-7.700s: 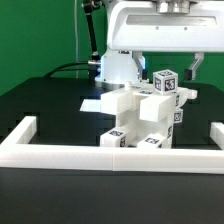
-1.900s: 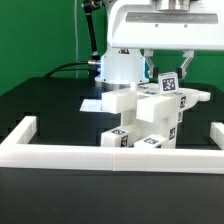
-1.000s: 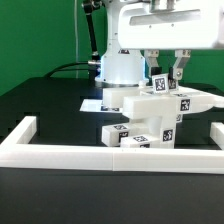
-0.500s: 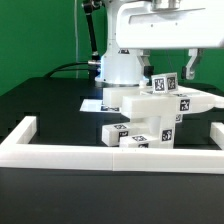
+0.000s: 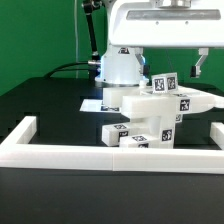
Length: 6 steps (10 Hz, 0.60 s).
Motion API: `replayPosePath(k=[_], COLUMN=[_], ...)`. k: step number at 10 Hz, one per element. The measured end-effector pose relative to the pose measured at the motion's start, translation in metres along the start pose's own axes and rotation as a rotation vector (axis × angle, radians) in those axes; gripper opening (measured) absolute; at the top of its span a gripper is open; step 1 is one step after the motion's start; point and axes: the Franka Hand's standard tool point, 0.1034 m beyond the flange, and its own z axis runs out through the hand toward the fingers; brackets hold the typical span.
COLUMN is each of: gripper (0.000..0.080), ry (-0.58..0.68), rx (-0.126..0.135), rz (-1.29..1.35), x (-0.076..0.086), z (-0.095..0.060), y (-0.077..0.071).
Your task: Assemble chair
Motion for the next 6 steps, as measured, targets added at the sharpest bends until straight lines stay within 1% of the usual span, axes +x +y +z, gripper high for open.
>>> replayPosePath(k=[1,4,6], gripper=[0.0649,0.0649,0.0649], ry=[-0.001,-0.003,-0.007], rx=[-0.001,-0.005,-0.018], rz=[-0.107,-0.271,-0.42], x=[-0.0001,-0.0007,-0.0004], z=[0.0002,0.0007,0.0007], y=[0.0011,0.0027,0.0052])
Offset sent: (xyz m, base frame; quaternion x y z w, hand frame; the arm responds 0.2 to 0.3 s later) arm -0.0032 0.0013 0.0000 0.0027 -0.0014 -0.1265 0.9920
